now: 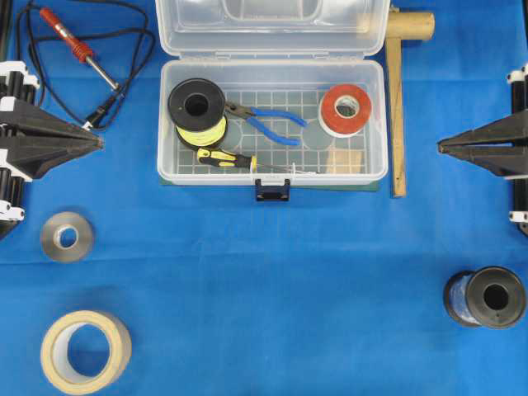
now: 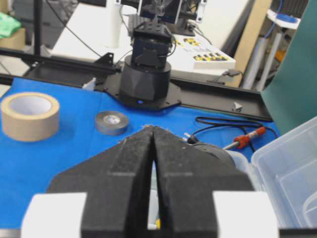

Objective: Pick the nipper from the toolbox among several items.
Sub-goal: 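Move the right gripper over the blue-handled pliers in the toolbox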

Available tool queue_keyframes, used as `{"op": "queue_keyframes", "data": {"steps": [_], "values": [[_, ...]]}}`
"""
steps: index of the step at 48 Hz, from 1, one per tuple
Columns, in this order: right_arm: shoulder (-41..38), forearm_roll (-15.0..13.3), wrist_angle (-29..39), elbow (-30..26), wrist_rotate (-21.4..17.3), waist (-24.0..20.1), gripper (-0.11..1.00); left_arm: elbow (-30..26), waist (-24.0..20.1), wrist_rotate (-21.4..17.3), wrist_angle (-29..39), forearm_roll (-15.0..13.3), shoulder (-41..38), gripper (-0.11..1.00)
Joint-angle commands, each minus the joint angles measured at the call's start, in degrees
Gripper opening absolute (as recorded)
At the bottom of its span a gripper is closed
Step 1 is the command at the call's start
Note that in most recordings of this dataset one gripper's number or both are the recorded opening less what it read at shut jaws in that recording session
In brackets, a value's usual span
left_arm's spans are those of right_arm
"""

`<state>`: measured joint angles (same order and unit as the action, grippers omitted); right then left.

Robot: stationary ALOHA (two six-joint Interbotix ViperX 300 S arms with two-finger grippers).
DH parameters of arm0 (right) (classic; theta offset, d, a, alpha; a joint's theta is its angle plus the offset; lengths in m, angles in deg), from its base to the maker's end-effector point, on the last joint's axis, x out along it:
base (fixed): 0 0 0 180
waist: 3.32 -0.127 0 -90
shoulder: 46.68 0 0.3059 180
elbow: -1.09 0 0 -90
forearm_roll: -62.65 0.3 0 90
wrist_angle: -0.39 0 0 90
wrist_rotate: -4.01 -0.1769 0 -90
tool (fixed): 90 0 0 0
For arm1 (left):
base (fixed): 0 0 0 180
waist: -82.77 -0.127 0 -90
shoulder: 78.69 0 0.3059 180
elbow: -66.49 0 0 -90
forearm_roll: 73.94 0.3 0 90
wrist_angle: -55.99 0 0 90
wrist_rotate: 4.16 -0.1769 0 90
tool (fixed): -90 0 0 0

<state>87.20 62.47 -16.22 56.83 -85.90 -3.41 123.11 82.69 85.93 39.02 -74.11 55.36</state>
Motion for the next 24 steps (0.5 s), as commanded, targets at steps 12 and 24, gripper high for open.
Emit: {"op": "queue_keyframes", "data": {"steps": [12,24], "values": [[-9.05,0.09,9.14,-9.93,-1.14,5.63,0.00,-1.23,0.00,-0.53,-0.18,-1.67,-0.35,0.00],[-23.38,0.09,22.24,-22.68,-1.67,12.13,0.00,-1.14,0.00,-0.53,-0.18,-1.67,-0.44,0.00]]}}
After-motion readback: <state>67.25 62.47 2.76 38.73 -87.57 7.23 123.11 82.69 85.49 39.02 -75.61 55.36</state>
